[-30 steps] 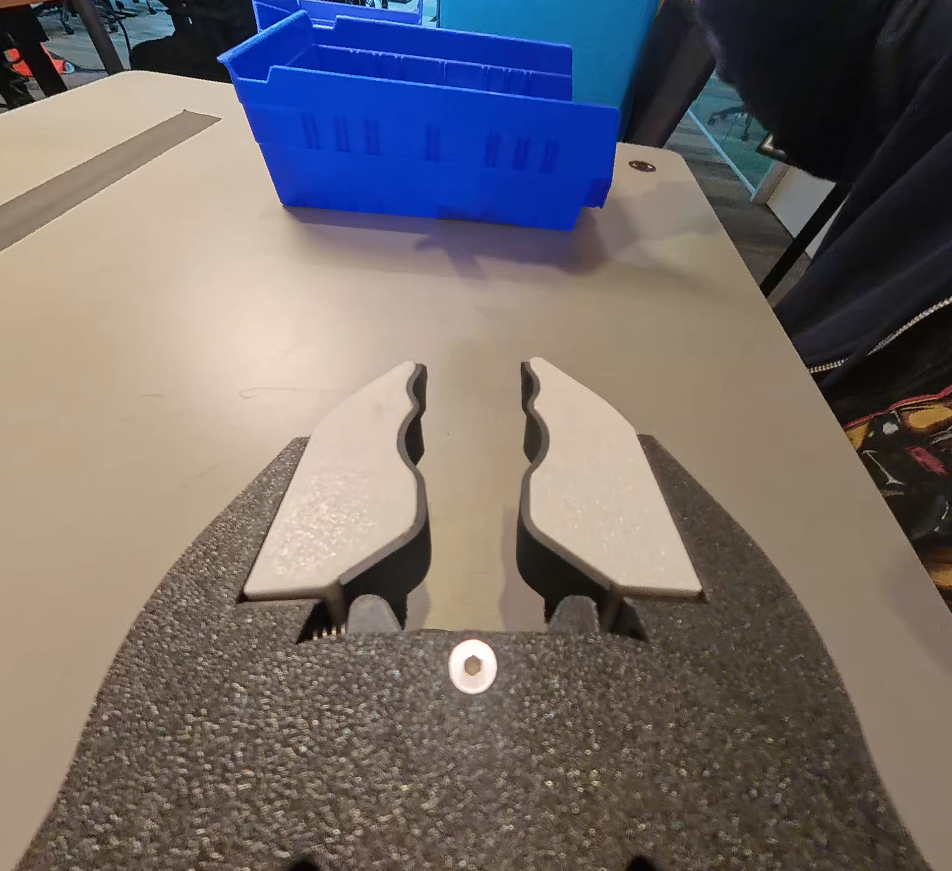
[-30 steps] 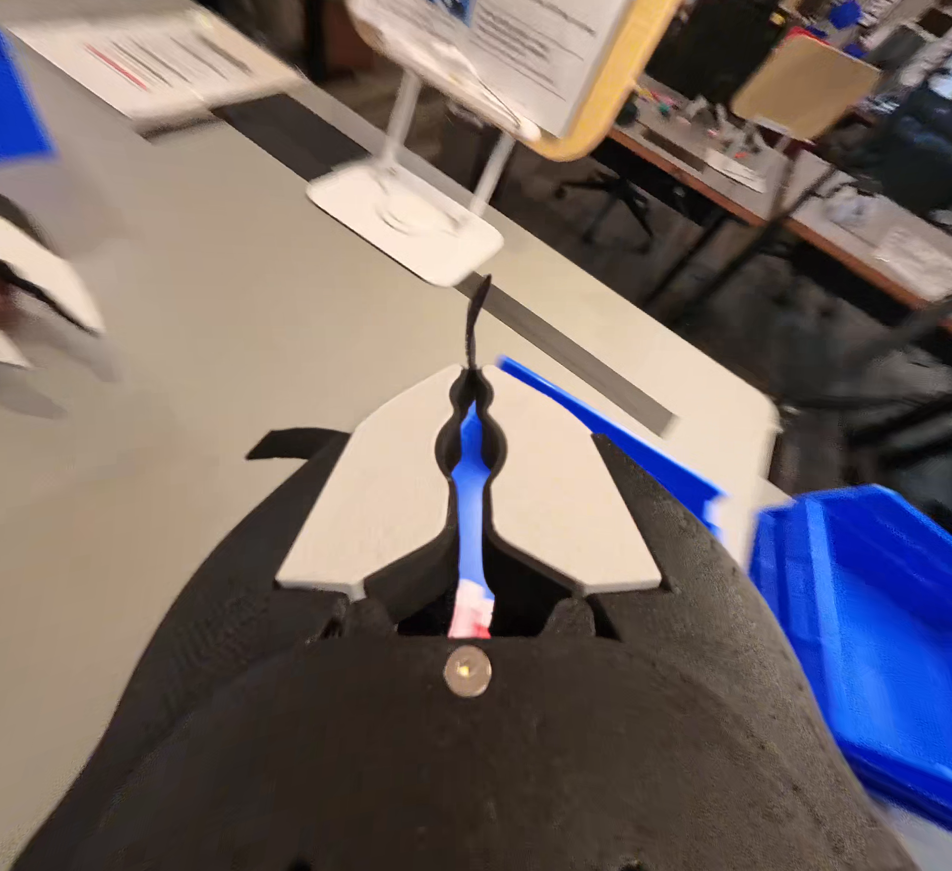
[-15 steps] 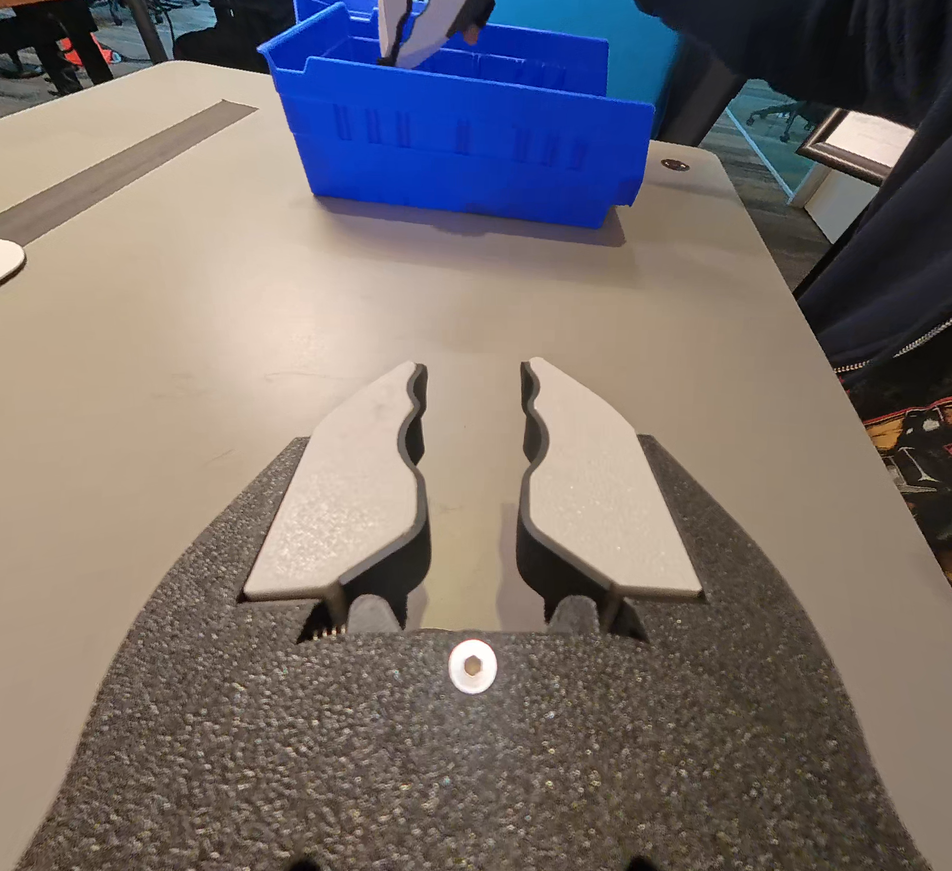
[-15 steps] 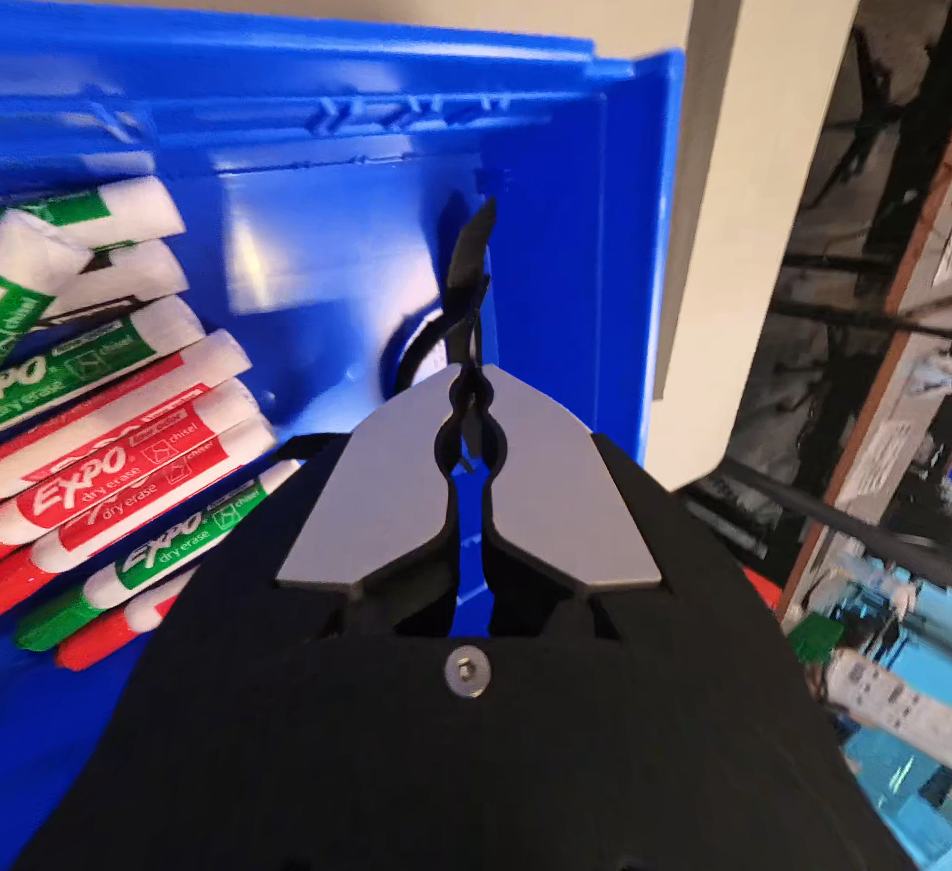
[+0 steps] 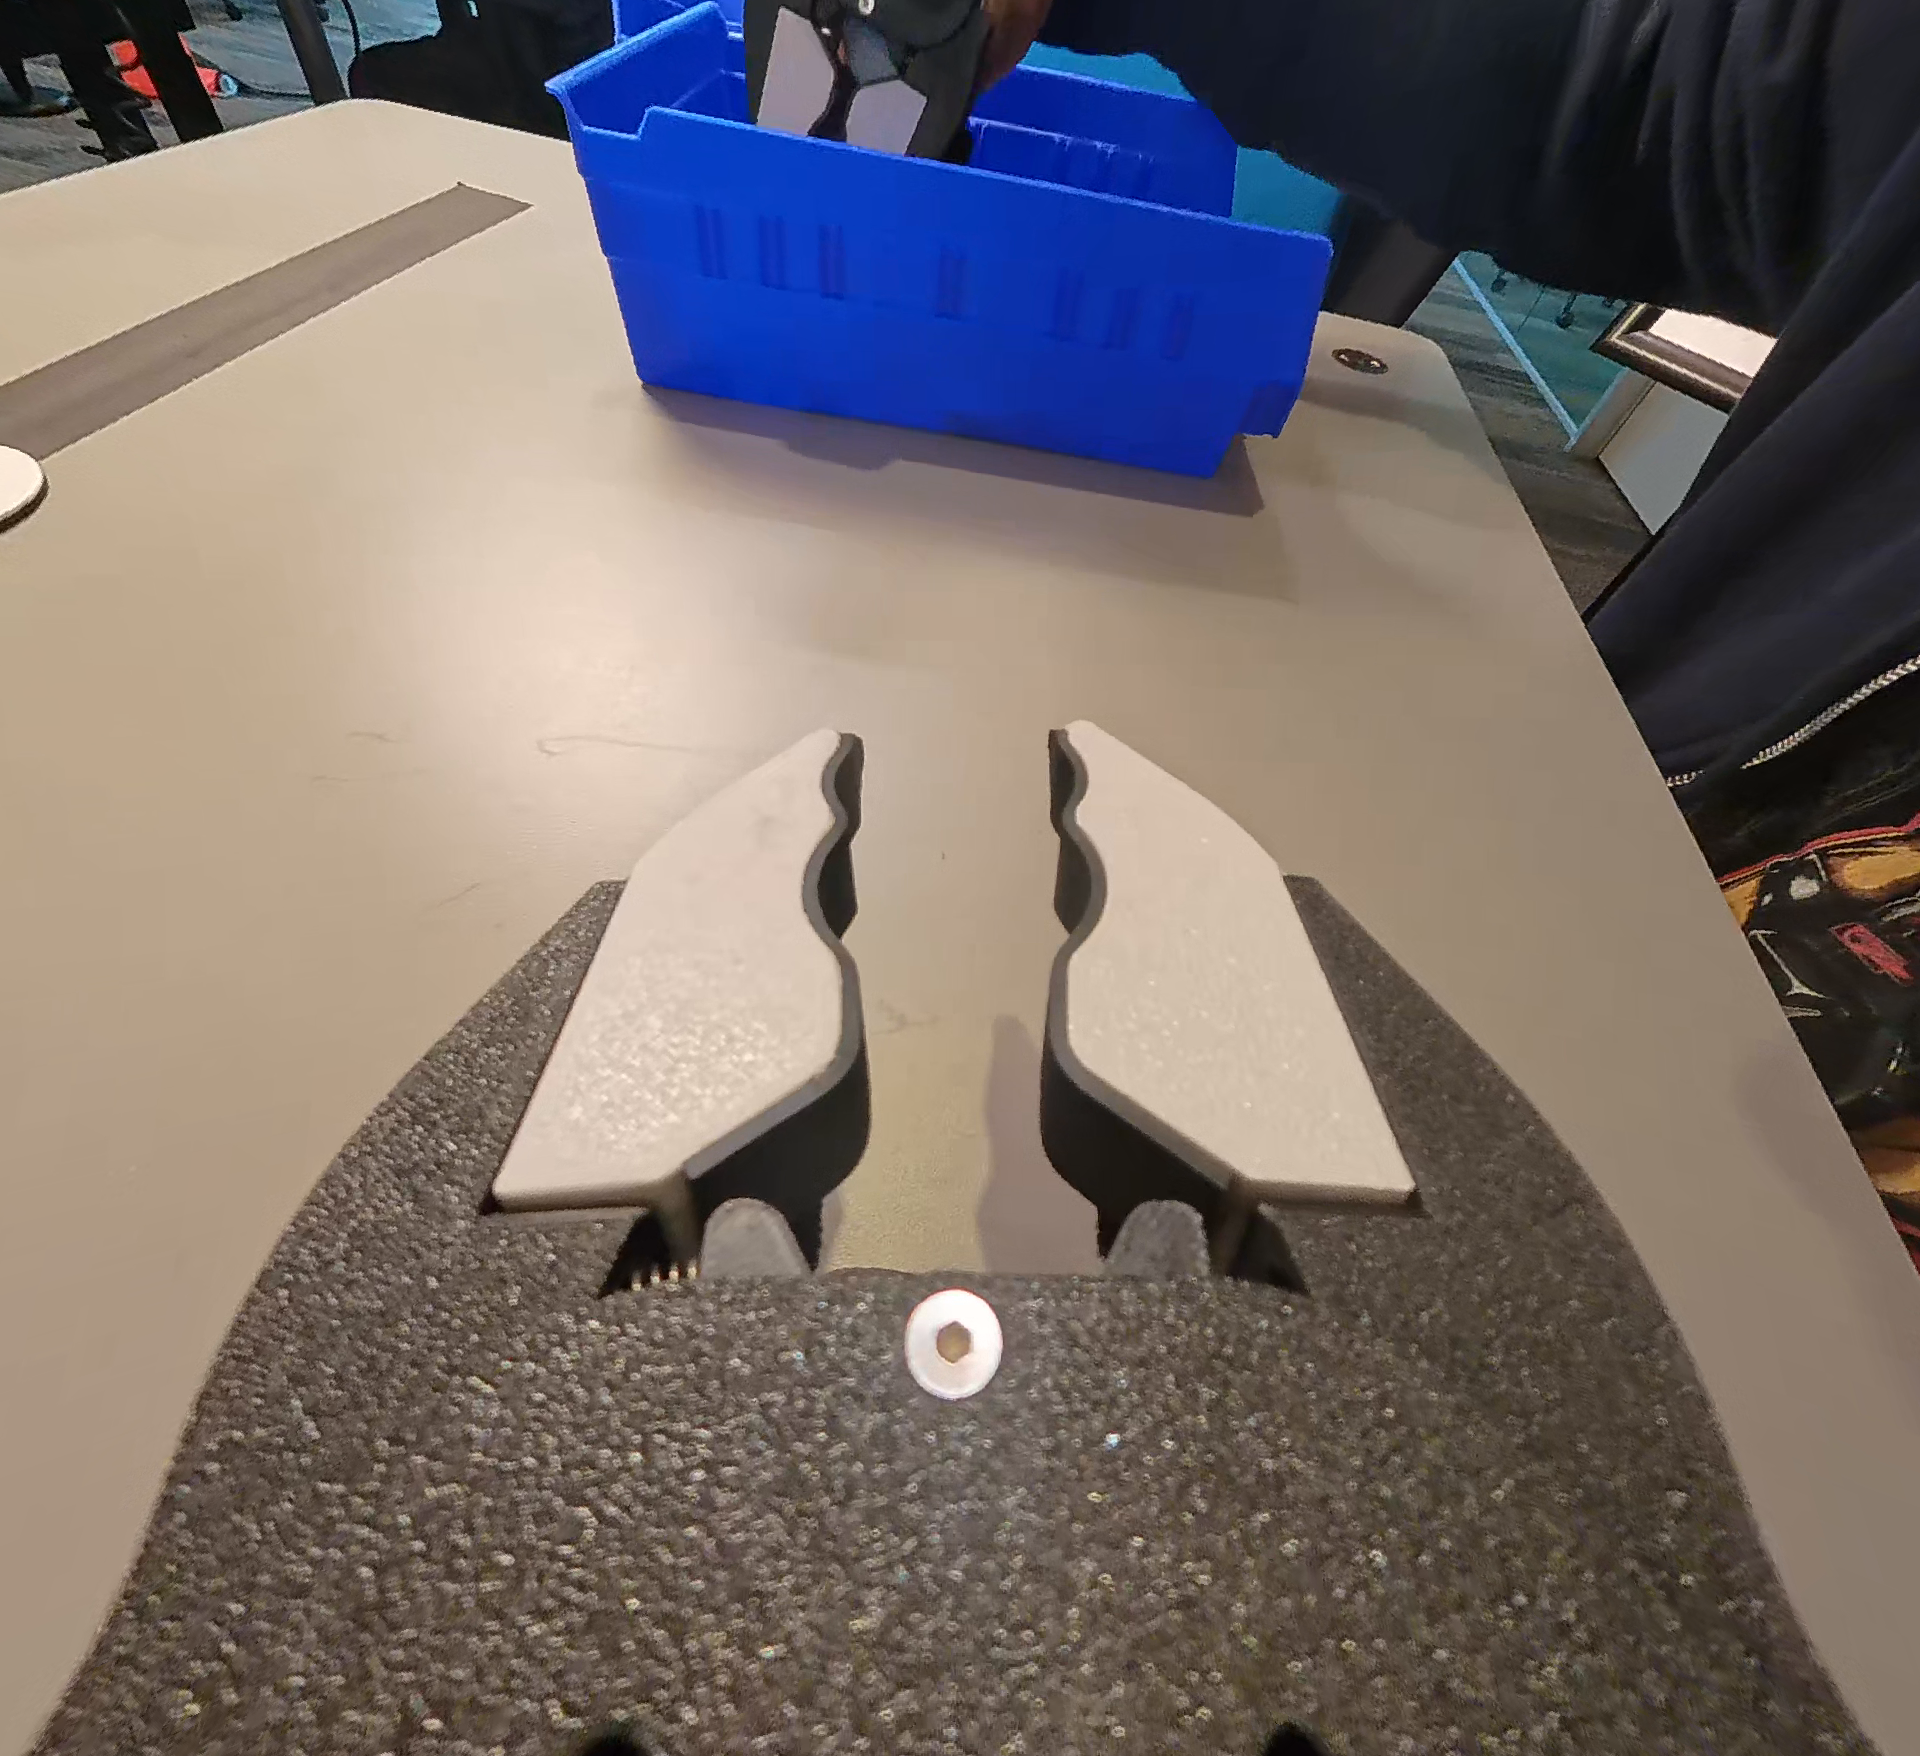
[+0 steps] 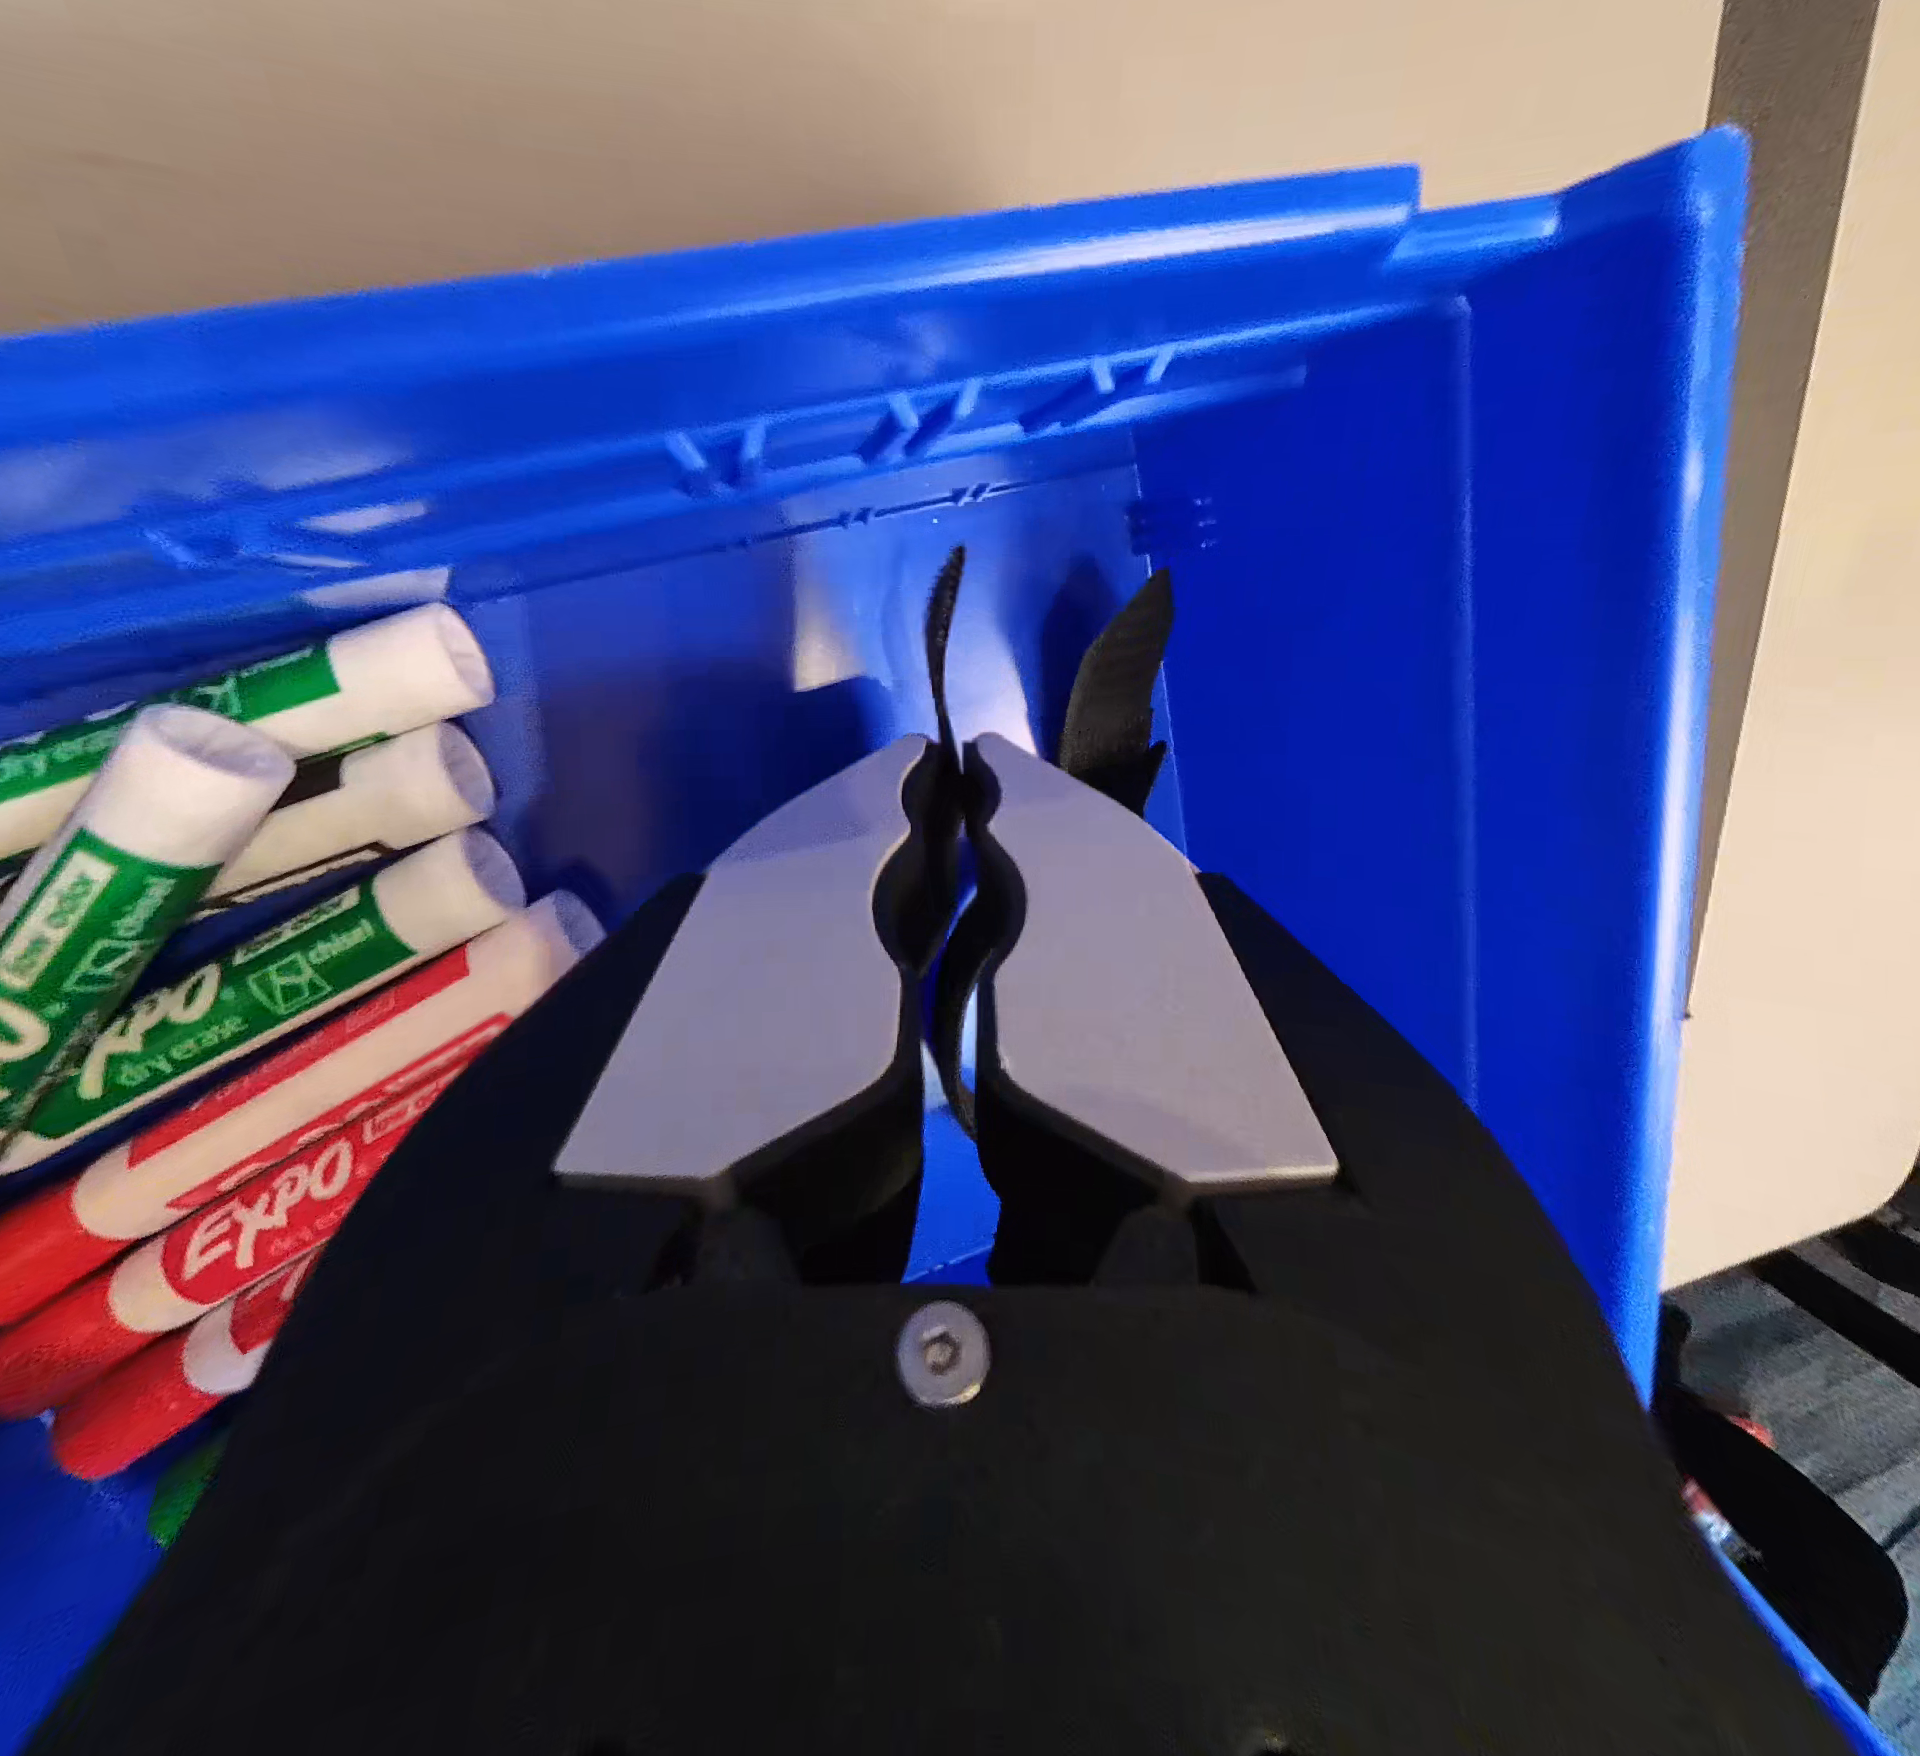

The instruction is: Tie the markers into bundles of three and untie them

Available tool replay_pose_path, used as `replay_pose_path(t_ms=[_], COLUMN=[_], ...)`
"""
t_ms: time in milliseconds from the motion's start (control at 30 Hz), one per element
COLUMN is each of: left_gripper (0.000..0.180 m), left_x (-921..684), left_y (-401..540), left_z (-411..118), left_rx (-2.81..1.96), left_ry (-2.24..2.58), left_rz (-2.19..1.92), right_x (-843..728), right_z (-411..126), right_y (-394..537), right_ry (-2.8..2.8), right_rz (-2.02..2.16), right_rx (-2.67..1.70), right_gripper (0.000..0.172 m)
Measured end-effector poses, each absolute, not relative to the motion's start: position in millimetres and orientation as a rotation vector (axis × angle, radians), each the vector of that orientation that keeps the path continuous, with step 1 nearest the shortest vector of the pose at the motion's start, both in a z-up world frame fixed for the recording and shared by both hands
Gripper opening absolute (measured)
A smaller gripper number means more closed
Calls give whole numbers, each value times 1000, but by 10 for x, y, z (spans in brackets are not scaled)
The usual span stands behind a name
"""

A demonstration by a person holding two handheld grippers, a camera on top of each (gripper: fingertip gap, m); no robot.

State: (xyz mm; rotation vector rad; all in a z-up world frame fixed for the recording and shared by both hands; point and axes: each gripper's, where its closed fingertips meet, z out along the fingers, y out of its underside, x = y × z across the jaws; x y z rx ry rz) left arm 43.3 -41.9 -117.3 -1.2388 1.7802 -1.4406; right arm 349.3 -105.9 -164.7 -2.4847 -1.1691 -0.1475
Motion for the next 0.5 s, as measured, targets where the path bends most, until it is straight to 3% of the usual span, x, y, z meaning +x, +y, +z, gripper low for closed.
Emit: replay_pose_path(t_ms=[233, 500], left_gripper=[35, 35], left_x=[428, 466], left_y=[-436, -402], left_z=[-1173, -1217], left_rx=[-1219, -1249], left_ry=[1789, 1780], left_rz=[-1432, -1358], right_x=[3622, 3629], right_z=[-1638, -1032], right_y=[-990, -1124], right_ry=[-1054, -768], right_rz=[-194, -409], right_rx=[-2523, -2537], right_gripper=[25, 28])
